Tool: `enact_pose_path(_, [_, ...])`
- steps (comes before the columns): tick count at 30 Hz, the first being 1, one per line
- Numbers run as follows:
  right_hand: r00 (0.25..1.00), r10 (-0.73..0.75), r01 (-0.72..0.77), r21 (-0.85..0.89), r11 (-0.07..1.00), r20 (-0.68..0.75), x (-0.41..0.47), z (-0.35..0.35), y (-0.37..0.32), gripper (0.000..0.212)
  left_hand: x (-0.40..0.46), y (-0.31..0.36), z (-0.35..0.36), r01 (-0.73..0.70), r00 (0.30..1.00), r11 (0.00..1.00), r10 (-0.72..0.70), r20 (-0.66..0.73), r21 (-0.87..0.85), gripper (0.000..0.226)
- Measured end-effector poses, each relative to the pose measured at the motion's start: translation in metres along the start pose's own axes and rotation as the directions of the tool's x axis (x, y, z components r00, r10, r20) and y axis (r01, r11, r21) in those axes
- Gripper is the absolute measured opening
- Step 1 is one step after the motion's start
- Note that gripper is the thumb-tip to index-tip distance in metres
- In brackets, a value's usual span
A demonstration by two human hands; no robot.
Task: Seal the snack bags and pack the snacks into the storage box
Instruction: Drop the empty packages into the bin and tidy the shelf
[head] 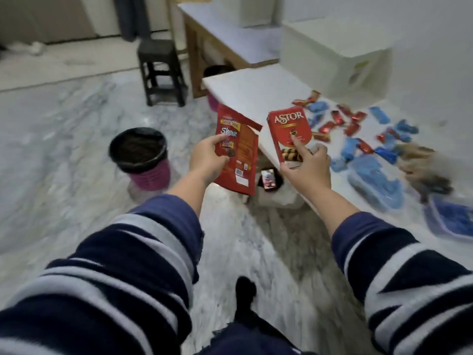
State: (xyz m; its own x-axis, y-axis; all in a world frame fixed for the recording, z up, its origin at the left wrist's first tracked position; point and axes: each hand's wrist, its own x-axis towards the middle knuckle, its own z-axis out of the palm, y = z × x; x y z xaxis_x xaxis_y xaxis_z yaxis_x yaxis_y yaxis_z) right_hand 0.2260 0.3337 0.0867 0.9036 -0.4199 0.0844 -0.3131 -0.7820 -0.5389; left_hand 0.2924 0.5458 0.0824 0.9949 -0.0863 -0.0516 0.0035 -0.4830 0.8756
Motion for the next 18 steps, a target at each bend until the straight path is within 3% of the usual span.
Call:
enact_pose_path(4, [0.983,-0.121,0.120,0.021,0.993,0.139,0.033,0.066,-0.058,0.069,0.025,-0.053,-0.058,0.103,0.983,0.993,-0.092,-0.161,0.060,0.054])
enact_pose_path(9, [0.933,-0.239,0.241,0.025,0.970,0.268,0.093,0.144,-0.122,0.071,0.078,-0.100,-0.105,0.247,0.922,0.969,-0.239,-0.306,-0.012,0.055])
enact_pose_path(18, [0.832,-0.365,0.390,0.027,0.920,0.417,0.174,0.231,-0.222,0.069,0.160,-0.153,-0.162,0.368,0.823,0.916,-0.401,-0.403,-0.160,0.056])
